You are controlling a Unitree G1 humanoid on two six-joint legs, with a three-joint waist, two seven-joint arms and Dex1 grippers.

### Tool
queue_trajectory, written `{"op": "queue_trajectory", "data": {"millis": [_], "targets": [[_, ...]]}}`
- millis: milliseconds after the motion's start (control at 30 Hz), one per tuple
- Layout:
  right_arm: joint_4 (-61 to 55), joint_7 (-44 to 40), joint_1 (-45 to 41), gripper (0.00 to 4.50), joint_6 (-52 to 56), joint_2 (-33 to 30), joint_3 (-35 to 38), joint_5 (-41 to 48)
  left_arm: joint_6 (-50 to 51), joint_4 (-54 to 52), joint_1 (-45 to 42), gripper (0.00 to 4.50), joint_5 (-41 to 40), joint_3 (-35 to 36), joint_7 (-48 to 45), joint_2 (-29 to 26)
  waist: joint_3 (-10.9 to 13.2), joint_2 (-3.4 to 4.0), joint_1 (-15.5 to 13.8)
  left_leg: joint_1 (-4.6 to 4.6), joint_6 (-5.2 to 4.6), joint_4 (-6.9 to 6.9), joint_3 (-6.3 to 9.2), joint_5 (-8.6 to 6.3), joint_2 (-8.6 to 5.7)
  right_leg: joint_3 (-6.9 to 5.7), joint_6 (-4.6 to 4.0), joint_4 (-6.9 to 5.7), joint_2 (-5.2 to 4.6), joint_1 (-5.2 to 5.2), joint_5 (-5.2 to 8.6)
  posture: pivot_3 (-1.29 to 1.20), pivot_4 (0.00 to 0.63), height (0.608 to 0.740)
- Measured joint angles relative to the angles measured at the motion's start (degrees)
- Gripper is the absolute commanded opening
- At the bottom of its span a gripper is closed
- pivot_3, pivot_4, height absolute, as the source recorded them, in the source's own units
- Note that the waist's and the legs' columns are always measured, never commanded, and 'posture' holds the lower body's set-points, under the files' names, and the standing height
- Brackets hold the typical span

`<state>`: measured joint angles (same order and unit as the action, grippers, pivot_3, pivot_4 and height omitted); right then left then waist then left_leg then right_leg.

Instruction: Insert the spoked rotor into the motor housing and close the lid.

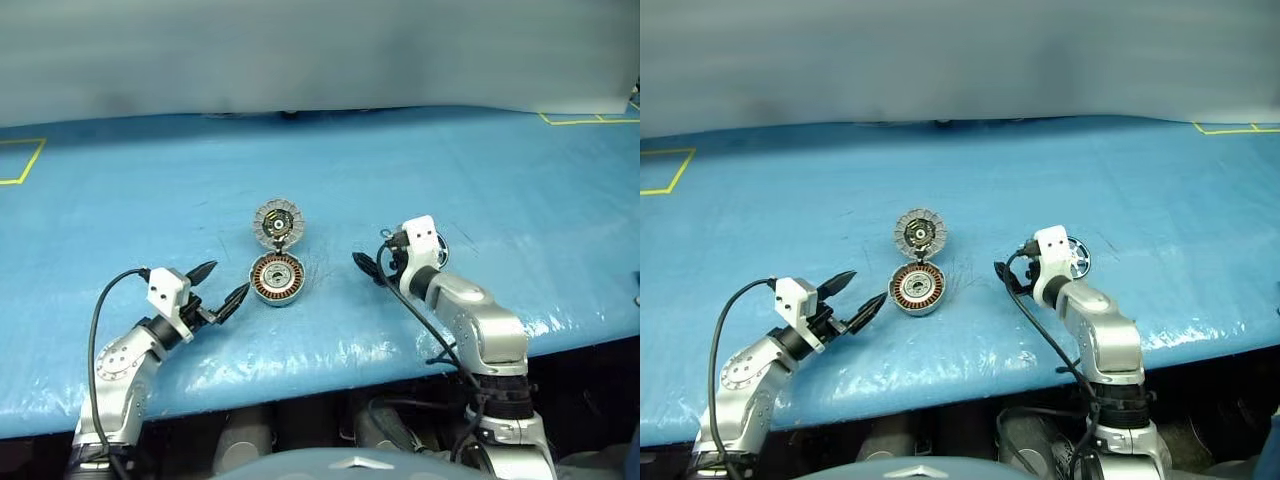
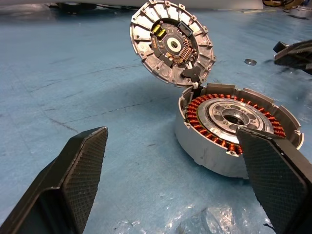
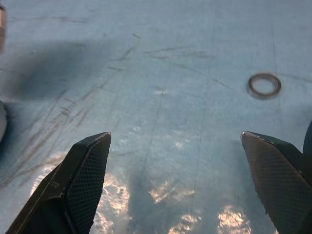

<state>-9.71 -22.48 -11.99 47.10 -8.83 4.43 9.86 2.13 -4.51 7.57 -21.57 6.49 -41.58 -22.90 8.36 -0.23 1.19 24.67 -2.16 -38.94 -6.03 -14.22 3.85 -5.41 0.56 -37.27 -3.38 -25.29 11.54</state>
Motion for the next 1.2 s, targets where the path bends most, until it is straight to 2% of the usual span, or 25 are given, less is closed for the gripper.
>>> {"op": "queue_trajectory", "data": {"millis": [567,667,1000,1200], "targets": [[24.22,7.16,-11.90,4.46,-17.37,-0.23,1.94,-0.50,0.77,0.00,-1.43,4.50,0.04,-0.11,-0.96,0.36,-0.01,-0.02,0.01,-0.09,-0.14,-0.04,0.01,0.09,0.00,0.15,0.02,-0.06,-0.08,0.13,-0.02,0.00,0.150,0.740],[26.66,7.72,-12.73,3.89,-19.39,-0.30,1.97,-0.52,0.76,0.00,-1.23,4.50,0.13,-0.11,-0.90,0.41,-0.02,-0.03,0.03,-0.12,-0.14,-0.05,0.01,0.09,0.01,0.16,0.01,-0.06,-0.08,0.16,-0.02,0.00,0.150,0.740],[29.17,9.68,-13.17,0.68,-20.75,-1.14,2.34,-0.80,0.71,0.00,-1.20,4.50,0.20,-0.11,-0.59,0.54,-0.05,-0.05,0.16,-0.15,-0.17,-0.05,0.00,0.10,0.03,0.18,0.01,-0.08,-0.08,0.17,-0.03,0.00,0.150,0.740],[20.76,5.38,-7.04,0.65,-19.42,-1.17,-0.28,0.24,-0.16,0.00,-0.25,4.50,0.22,-0.10,-0.72,0.65,-0.07,-0.07,0.16,-0.14,-0.15,0.01,0.02,0.10,0.06,0.17,0.03,-0.08,-0.06,0.14,-0.03,0.00,0.150,0.740]]}}
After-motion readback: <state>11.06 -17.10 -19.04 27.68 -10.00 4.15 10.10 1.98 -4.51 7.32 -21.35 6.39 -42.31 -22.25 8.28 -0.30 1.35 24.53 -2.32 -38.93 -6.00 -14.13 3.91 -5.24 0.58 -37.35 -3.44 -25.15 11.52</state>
